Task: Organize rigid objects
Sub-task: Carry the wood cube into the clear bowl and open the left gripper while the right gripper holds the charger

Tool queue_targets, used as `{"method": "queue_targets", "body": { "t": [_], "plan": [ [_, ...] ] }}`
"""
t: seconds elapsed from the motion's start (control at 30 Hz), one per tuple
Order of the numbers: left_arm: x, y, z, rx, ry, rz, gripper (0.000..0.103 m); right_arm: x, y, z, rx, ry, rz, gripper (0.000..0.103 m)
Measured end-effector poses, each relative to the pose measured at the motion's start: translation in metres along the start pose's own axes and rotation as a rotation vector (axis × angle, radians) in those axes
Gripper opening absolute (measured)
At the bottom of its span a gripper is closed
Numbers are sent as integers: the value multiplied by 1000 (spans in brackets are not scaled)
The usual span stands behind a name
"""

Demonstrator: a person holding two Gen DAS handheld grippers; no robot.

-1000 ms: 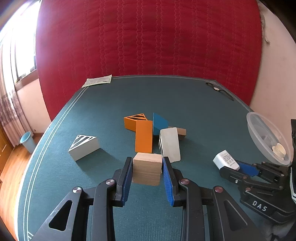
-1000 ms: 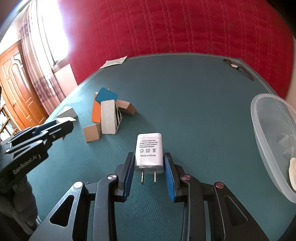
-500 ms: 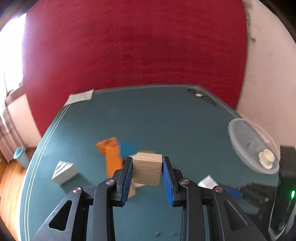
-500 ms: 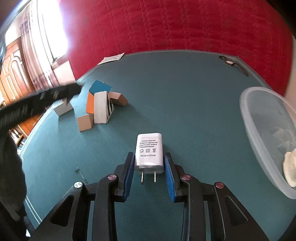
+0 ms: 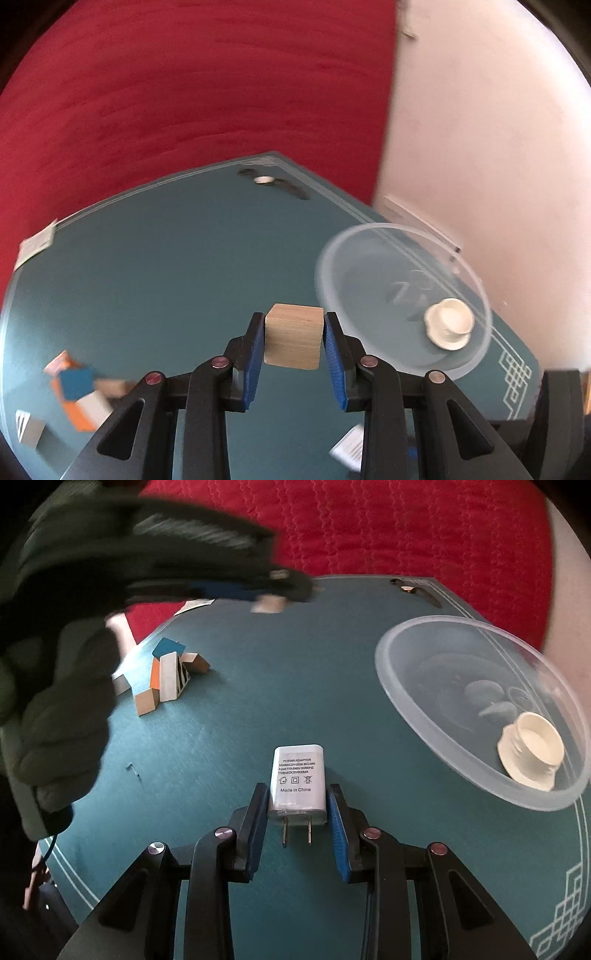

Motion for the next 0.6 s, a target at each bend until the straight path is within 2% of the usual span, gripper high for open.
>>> {"method": "queue_targets", "body": {
  "t": [0.13, 0.43, 0.47, 0.5, 0.57, 0.6],
  "plan": [
    [15, -24, 3, 62, 22, -25, 33, -2, -4, -2, 19, -7, 24, 33],
    [34, -45, 5, 127, 66, -66, 34, -5, -9, -4, 40, -13, 53, 33],
    [35, -47, 5, 133, 71, -68, 39, -5, -9, -4, 40, -13, 53, 33],
    [36, -48, 6, 135, 71, -66, 58, -5, -9, -4, 41, -14, 53, 33],
    [33, -46, 7, 120, 53, -65, 83, -6, -9, -4, 40, -13, 54, 33],
    [32, -45, 9, 116, 44, -67, 83, -6, -9, -4, 41, -14, 55, 33]
  ]
}}
Point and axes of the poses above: each gripper's, at about its wrist camera, not at the fingertips, and x roughly the way its jaws point, y to its left, z to its top, the point moved 4 cm from there along x, roughly the way its jaws point, and after that the axes turned 14 degrees about -x, right-handed, at the moved point
